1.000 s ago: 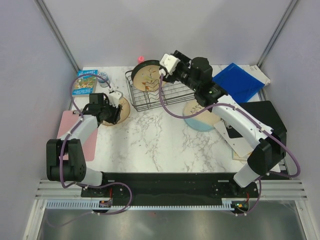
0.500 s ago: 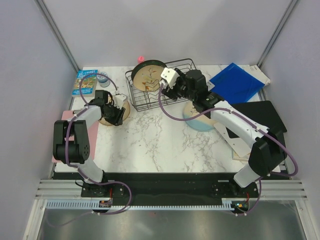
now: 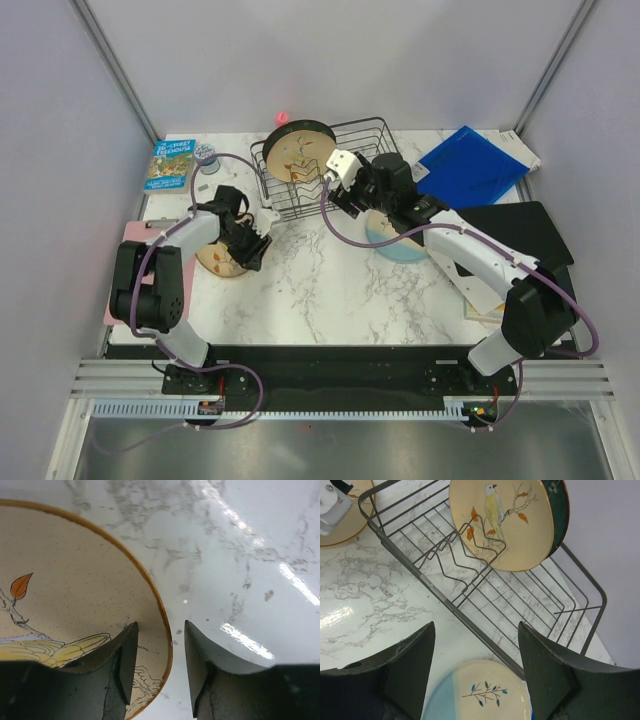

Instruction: Load the plates into the dish rack

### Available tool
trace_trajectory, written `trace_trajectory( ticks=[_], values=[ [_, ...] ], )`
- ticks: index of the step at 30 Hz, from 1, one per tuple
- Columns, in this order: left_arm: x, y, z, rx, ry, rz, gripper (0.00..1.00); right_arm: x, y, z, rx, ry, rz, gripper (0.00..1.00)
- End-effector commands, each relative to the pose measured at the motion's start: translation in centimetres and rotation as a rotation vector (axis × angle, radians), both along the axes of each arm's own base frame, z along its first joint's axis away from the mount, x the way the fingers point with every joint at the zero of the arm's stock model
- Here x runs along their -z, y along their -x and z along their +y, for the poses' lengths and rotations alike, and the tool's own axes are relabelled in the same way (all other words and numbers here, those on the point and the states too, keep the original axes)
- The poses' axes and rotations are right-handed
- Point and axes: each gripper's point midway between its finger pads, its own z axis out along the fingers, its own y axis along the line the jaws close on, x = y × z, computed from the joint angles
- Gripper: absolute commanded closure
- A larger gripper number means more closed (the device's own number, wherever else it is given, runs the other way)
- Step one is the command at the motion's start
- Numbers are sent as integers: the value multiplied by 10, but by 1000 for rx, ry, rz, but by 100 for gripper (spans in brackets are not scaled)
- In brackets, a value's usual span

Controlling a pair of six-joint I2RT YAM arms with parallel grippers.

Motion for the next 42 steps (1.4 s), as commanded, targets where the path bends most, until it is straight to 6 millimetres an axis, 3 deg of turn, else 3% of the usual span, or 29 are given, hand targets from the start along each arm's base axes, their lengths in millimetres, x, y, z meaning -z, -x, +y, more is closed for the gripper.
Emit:
trace_trajectory(
  ticks=[1,7,11,20,24,25,27,29,30,31,33,34,37,40,42],
  values=[
    [3,61,-20,141,10,228,51,2,12,-3,12,-34,43,26],
    [1,69,-47,219,11,286,51,15,24,-14,39,-34,79,26],
    [2,71,-77,297,19,299,50,21,30,-22,56,-21,85,26],
    [-3,73,-161,438,96,323,50,29,22,-74,249,-88,204,26],
    [-22,68,-182,419,159,311,49,29,20,-86,302,-128,256,26],
    [-31,65,-181,413,174,287,48,32,20,-87,304,-138,280,26],
    [-68,62,-179,414,239,202,48,38,21,-86,316,-184,349,26],
    [-91,56,-166,353,291,164,46,52,38,-71,218,-206,477,26],
    [-116,55,-160,331,335,106,46,62,43,-64,185,-204,534,28],
    [-125,45,-144,262,354,89,44,69,50,-60,156,-208,581,28],
    [-142,47,-123,172,399,72,44,84,65,-45,72,-243,696,28],
    [-143,39,-102,97,399,58,43,89,69,-41,57,-254,732,28],
    [-125,46,-58,-14,333,70,43,109,75,-28,38,-306,845,28],
    [-106,52,-27,-90,315,101,44,126,76,-17,39,-373,928,28],
    [-95,54,-19,-116,331,130,43,138,77,-11,27,-395,977,27]
  ],
)
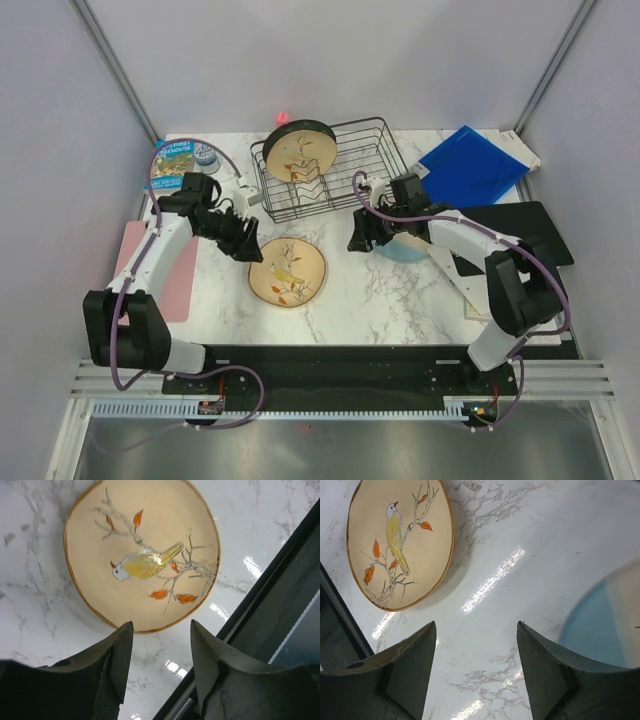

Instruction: Load the plates into the dish rack

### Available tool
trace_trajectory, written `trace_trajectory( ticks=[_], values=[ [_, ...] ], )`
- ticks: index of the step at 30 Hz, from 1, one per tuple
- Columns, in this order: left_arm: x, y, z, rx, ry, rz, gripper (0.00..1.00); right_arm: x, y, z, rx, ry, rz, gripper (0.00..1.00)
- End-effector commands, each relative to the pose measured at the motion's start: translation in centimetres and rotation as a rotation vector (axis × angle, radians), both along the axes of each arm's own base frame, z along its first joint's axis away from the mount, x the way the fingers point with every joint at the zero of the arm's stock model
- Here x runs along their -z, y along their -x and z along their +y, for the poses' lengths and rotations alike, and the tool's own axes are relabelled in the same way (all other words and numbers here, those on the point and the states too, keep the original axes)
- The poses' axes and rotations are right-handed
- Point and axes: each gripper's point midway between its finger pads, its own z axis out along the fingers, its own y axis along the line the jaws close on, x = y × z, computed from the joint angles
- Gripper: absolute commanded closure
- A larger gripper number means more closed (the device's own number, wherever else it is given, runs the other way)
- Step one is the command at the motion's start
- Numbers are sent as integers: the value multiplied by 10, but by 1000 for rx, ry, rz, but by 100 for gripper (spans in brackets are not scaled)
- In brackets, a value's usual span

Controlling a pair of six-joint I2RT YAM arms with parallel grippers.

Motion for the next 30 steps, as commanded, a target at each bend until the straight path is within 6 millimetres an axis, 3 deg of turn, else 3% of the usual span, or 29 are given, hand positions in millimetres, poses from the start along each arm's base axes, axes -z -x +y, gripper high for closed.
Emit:
trace_trajectory(
  ticks=[1,6,13,19,24,27,28,30],
  values=[
    [43,16,26,-60,-9,174,44,4,4,27,-9,-169,119,27],
    [74,1,51,-145,0,284,40,20,-1,39,-13,-215,181,27],
    [102,-25,52,-131,12,352,37,40,-4,58,-39,-240,217,26],
    [118,-36,42,-95,57,392,41,56,3,69,-67,-258,271,26],
    [127,-26,22,-25,79,431,44,61,6,78,-94,-295,310,26],
    [126,-17,6,27,104,443,52,62,9,84,-127,-303,313,26],
    [126,-13,3,42,113,445,64,61,11,86,-141,-309,318,26],
    [121,-9,-1,50,145,438,72,62,16,90,-167,-308,320,26]
  ],
)
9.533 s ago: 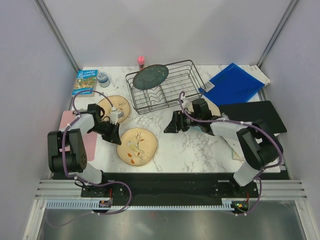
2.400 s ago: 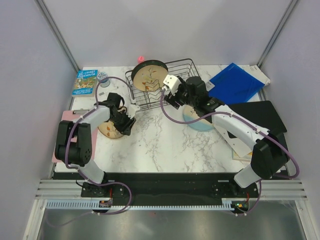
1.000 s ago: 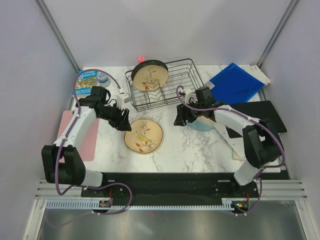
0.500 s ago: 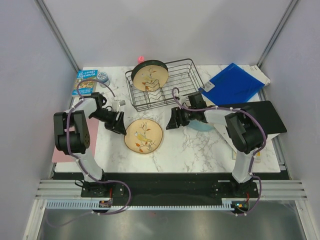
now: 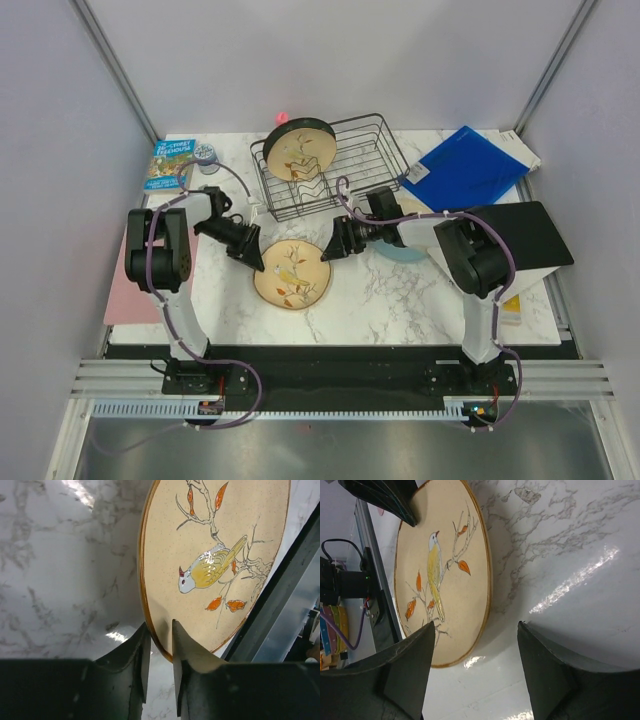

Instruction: Load the plates into the dish rack

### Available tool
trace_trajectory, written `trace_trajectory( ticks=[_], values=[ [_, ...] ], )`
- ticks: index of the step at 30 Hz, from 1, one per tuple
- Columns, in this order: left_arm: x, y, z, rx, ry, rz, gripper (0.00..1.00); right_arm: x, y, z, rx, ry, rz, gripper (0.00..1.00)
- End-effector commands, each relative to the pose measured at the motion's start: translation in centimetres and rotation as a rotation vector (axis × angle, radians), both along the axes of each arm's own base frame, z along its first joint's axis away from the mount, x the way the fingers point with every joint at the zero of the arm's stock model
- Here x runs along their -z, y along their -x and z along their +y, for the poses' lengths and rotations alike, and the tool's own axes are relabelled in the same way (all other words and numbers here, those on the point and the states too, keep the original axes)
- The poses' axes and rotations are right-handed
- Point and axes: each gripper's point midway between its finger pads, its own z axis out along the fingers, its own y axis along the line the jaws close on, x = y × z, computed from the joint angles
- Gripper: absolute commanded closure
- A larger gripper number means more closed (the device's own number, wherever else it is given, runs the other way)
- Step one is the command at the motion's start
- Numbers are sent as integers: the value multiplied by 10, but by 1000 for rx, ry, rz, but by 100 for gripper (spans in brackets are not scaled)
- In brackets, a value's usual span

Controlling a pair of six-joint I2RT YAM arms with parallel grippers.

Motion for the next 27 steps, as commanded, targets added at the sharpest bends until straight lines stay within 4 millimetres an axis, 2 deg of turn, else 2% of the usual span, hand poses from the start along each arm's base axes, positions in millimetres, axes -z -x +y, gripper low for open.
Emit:
trace_trajectory(
  ticks=[1,4,8,12,20,22,25,26,27],
  values=[
    [-8,15,-21,66,111,-21,84,-4,6,16,-70,-50,-1,26],
    [-12,24,-19,98,118,-63,98,-2,11,17,-96,-58,6,26],
    [-21,25,-19,122,118,-147,98,3,22,21,-159,-67,9,26],
    [-35,7,-20,85,108,-251,98,-3,37,31,-265,-77,-16,25],
    [-65,-29,-31,16,156,-325,98,-16,65,39,-411,-116,-23,26],
    [-68,-32,-34,18,161,-331,98,-19,65,42,-419,-121,-34,30],
    [-72,-32,-36,19,167,-337,98,-23,60,46,-418,-121,-57,46],
    [-73,-32,-36,18,165,-337,98,-24,56,48,-412,-118,-72,57],
    [-75,-31,-36,18,166,-341,98,-26,54,49,-406,-115,-83,62]
  ],
)
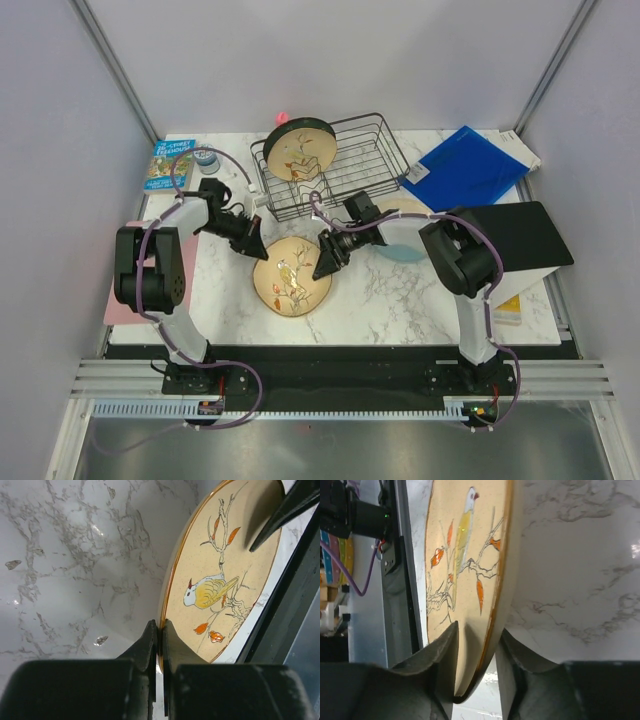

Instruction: Load the plates into the dish rack

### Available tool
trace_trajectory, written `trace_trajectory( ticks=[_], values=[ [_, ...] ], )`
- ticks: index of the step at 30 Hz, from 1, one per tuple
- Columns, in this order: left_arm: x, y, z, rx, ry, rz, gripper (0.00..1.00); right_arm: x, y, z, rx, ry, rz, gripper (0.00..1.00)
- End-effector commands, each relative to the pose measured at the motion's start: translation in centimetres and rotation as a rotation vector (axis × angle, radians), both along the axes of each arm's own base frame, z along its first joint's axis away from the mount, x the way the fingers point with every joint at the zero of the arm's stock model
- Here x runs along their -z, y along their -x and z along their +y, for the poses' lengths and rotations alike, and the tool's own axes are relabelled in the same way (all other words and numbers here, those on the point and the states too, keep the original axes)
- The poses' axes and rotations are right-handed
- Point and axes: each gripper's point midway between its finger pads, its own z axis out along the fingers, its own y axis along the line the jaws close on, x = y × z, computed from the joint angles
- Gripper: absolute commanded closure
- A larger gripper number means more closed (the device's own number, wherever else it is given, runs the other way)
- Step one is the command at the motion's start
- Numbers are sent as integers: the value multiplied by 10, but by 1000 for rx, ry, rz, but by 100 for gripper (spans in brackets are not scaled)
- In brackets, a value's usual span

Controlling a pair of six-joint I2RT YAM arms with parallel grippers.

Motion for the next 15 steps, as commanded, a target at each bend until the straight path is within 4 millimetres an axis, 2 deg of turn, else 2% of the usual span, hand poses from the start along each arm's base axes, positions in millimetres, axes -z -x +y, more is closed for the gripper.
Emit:
trace_trajectory(
  ticks=[1,3,5,6,7,8,9,11,13,14,15],
  values=[
    [-38,-15,-18,-14,107,-75,98,-21,-8,13,-39,-68,-64,66],
    [-42,-12,-19,-15,113,-79,98,-34,-18,19,-8,-89,-98,68],
    [-42,-5,-21,-15,118,-63,98,-44,-25,24,19,-109,-101,60],
    [-43,-3,-22,-14,122,-62,98,-54,-36,31,35,-151,-150,60],
    [-43,2,-25,-16,125,-47,98,-61,-39,36,65,-158,-106,64],
    [-44,4,-26,-16,129,-43,98,-61,-42,39,74,-167,-92,76],
    [-44,7,-28,-15,132,-34,98,-72,-50,45,87,-204,-111,83],
    [-45,11,-30,-23,127,-21,98,-83,-54,49,109,-221,-93,100],
    [-48,14,-29,-33,126,-19,95,-93,-55,48,111,-225,-103,100],
    [-53,14,-28,-40,113,-38,89,-106,-58,45,106,-237,-163,100],
    [-55,14,-26,-48,99,-50,81,-103,-55,38,113,-183,-145,100]
  ],
)
